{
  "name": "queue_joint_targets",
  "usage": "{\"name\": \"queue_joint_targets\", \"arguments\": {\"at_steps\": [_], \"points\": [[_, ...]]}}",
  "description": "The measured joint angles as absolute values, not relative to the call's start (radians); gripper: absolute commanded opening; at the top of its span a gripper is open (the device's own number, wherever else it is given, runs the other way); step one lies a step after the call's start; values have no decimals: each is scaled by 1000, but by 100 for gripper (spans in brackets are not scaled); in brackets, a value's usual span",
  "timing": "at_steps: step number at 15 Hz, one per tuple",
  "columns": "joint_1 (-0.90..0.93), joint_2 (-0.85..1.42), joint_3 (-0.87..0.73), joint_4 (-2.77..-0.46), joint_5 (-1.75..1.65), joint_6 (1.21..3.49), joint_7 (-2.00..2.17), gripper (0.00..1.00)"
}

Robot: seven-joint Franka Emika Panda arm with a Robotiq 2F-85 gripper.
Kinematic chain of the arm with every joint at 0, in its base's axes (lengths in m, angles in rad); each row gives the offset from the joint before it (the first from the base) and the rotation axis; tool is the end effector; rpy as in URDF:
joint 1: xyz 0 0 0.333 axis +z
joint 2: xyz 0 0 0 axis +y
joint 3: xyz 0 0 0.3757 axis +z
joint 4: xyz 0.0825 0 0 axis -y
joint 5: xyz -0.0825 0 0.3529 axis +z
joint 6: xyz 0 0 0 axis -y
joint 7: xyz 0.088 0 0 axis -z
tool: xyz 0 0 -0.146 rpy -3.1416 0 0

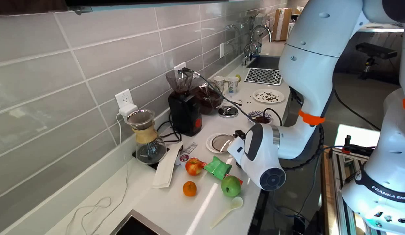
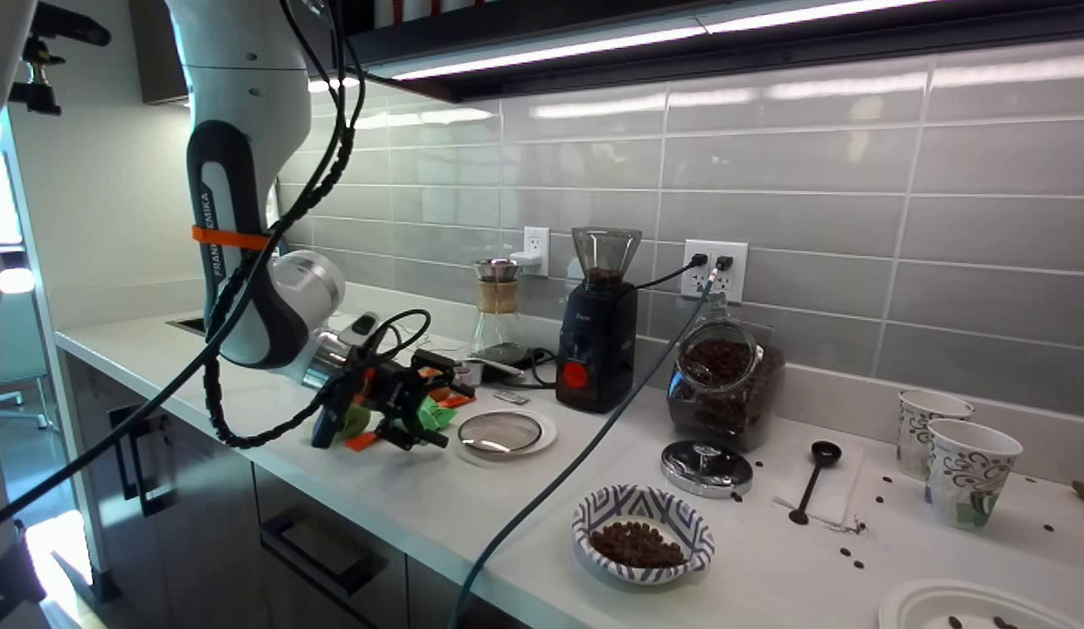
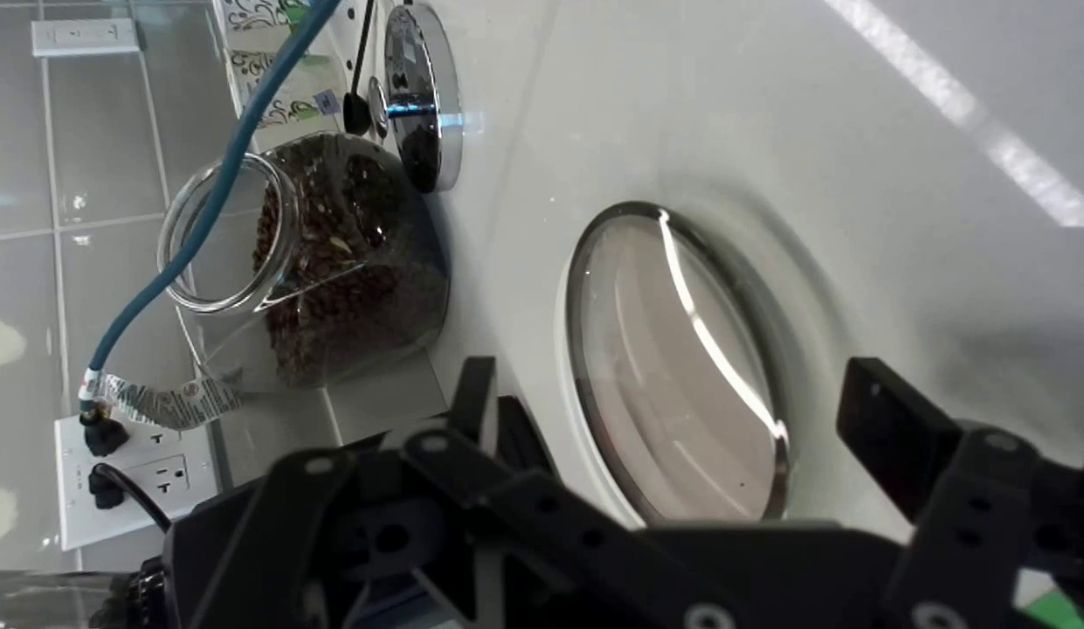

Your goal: Pick up the clear lid on the white plate and put it on the black machine

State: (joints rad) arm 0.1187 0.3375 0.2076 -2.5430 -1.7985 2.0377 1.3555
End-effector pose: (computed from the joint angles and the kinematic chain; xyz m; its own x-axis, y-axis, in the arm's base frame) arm 0.4345 0.0576 0.2036 0.8050 0.5874 0.0834 0.1993 -0.4002 0.8945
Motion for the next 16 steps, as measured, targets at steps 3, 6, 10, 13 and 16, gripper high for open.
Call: {"name": "queue_joint_targets", "arguments": {"at_steps": [3,6,10,13,16], "points": [[118,358,205,-2523,-1825,2038,1356,100],[117,378,201,-2507,-1842,2038,1356,100],[113,399,198,-2485,-1862,2037,1356,100],[109,407,195,-2473,-1877,2037,1356,100],[109,413,191,-2463,-1881,2035,1355,96]]}}
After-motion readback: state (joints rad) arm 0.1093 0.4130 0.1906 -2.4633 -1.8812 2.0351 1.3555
